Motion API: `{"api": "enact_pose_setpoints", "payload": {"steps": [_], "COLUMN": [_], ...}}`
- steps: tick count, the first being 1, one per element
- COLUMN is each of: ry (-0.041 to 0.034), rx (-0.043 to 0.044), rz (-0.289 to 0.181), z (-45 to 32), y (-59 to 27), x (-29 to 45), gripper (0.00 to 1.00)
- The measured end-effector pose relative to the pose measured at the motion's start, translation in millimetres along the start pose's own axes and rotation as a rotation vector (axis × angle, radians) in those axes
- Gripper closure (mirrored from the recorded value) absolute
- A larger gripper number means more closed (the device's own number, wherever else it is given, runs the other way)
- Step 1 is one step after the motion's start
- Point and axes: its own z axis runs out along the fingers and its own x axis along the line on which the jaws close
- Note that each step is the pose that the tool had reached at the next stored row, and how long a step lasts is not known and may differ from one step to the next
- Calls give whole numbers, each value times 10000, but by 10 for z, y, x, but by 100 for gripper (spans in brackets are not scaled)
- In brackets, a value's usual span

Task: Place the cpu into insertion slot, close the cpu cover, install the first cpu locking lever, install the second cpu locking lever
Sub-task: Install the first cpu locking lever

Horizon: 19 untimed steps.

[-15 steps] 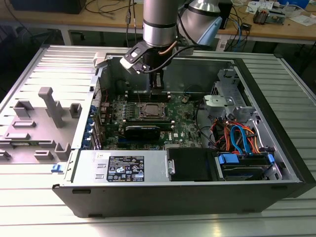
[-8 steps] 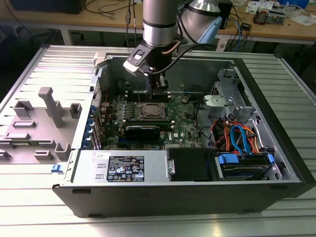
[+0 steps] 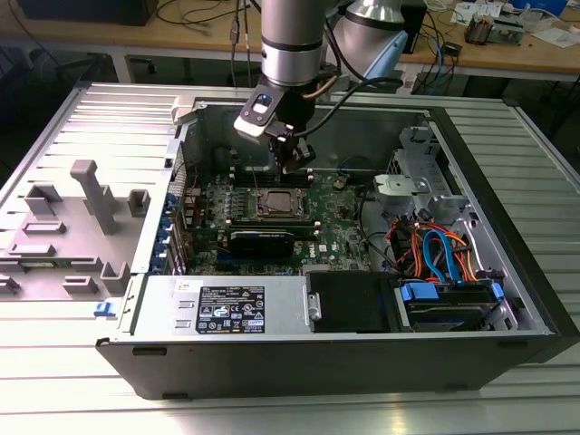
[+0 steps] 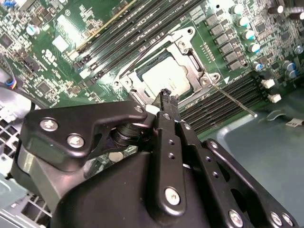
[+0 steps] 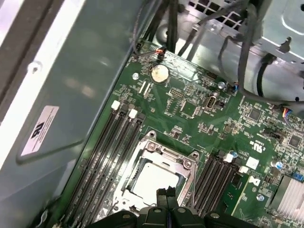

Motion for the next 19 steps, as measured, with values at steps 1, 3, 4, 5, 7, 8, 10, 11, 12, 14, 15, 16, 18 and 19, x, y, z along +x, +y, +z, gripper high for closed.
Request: {"api": "enact_pose_setpoints", "payload": {"steps": [1,3,4,5,7,8,10,11,12,14,15,16,18,19], "ry": [-1,-3,-4,-4,-4,-4,-3,-2,-2,-7,-10,-15,-29,-34], "rx": [-6,-16,-19,-21,-24,-24,-28,-32,-37,-54,-65,-88,-137,-158], "rz": [-88,-254,-296,-316,-352,-370,-409,-462,-527,-824,-1026,-1383,-2220,-2568], "z": [0,0,0,0,-1,-2,-3,-3,-3,-3,-3,-3,-3,-3], "y": [-7,-44,-64,-82,-164,-197,-241,-261,-267,-269,-270,-270,-270,-270], "x": [3,22,32,41,83,100,122,132,135,136,136,136,136,137], "gripper": [89,89,89,89,89,89,89,89,89,89,89,89,89,89]}}
